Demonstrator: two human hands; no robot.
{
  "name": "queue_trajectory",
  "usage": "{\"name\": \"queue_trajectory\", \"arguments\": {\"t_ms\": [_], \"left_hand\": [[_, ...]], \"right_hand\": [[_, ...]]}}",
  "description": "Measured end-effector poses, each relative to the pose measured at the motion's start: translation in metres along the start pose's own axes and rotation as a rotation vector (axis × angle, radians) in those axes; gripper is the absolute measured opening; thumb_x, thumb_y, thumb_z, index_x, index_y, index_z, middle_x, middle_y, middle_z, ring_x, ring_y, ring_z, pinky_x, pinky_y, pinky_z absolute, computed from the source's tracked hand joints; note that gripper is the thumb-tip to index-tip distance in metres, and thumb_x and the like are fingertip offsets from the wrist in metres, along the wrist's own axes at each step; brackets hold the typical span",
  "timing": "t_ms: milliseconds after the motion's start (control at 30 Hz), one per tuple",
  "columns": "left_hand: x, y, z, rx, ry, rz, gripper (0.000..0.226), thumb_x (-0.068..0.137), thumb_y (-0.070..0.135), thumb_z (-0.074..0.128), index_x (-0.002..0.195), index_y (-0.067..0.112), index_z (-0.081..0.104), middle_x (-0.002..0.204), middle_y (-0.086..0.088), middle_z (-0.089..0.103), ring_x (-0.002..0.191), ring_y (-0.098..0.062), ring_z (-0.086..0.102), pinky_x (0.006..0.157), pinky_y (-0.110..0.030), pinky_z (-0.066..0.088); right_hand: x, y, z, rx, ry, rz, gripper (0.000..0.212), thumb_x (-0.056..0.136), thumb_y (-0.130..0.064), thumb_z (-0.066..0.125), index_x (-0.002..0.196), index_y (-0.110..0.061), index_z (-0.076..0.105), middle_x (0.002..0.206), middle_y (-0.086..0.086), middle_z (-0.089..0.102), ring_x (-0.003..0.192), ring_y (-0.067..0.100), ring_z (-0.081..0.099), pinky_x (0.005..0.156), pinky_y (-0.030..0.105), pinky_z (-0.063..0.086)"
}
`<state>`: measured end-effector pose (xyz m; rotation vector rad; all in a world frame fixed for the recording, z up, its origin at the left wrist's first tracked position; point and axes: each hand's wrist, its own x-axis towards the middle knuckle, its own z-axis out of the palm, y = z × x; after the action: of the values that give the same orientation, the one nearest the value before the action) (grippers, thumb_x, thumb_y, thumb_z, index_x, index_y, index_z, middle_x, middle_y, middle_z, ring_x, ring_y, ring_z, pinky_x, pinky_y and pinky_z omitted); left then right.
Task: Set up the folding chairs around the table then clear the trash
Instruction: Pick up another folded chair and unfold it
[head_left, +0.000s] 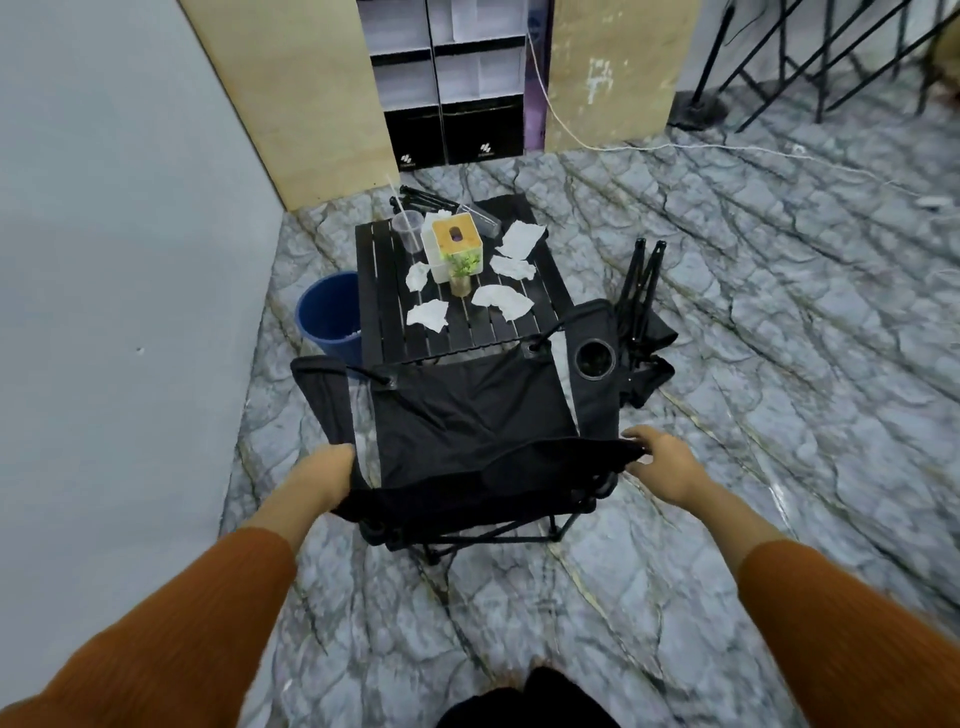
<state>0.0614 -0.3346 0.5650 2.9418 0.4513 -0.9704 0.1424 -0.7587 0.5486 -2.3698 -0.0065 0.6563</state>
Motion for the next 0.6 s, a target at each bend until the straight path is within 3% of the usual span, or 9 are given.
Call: {"name": "queue_trajectory", "arguments": {"t_ms": [100, 200, 300, 467, 600], "left_hand": [[0.007, 0.05, -0.026, -0.074, 0.084, 0.096, 0.039, 0.088, 0.001, 0.044, 0.125, 0.005, 0.05, 0.126, -0.02, 0.056, 0.113, -0.037, 0.057, 0.09, -0.043, 0.05], [0.009, 0.116, -0.045, -0.146, 0.144, 0.221, 0.035, 0.093, 0.01, 0.041, 0.126, 0.007, 0.05, 0.128, -0.019, 0.056, 0.114, -0.037, 0.056, 0.092, -0.045, 0.049], [0.004, 0.186, -0.059, -0.176, 0.176, 0.36, 0.034, 0.098, 0.02, 0.04, 0.128, 0.008, 0.051, 0.13, -0.017, 0.057, 0.118, -0.037, 0.054, 0.096, -0.045, 0.047], [-0.016, 0.292, -0.079, -0.123, 0.223, 0.583, 0.035, 0.098, 0.03, 0.045, 0.125, 0.009, 0.052, 0.131, -0.016, 0.057, 0.119, -0.038, 0.054, 0.096, -0.045, 0.046], [-0.02, 0.361, -0.091, -0.052, 0.184, 0.693, 0.049, 0.098, 0.035, 0.046, 0.14, 0.009, 0.041, 0.147, -0.014, 0.043, 0.134, -0.034, 0.041, 0.109, -0.046, 0.037]], "right_hand": [[-0.01, -0.008, -0.01, 0.11, 0.034, 0.037, 0.043, 0.091, -0.006, 0.056, 0.133, -0.011, 0.049, 0.135, 0.015, 0.054, 0.127, 0.031, 0.048, 0.099, 0.038, 0.043], [-0.021, -0.012, -0.02, 0.139, 0.119, 0.064, 0.043, 0.095, -0.019, 0.054, 0.136, -0.011, 0.047, 0.137, 0.015, 0.052, 0.121, 0.031, 0.052, 0.089, 0.033, 0.042], [-0.032, -0.004, -0.034, 0.087, 0.218, 0.102, 0.047, 0.097, -0.03, 0.051, 0.139, -0.012, 0.042, 0.137, 0.016, 0.052, 0.12, 0.034, 0.054, 0.095, 0.041, 0.047], [-0.048, 0.026, -0.062, -0.1, 0.349, 0.138, 0.054, 0.095, -0.041, 0.049, 0.141, -0.014, 0.038, 0.144, 0.014, 0.044, 0.132, 0.033, 0.039, 0.105, 0.048, 0.039], [-0.048, 0.058, -0.092, -0.144, 0.4, 0.18, 0.058, 0.095, -0.043, 0.047, 0.144, -0.013, 0.034, 0.148, 0.013, 0.039, 0.136, 0.031, 0.035, 0.11, 0.049, 0.033]]}}
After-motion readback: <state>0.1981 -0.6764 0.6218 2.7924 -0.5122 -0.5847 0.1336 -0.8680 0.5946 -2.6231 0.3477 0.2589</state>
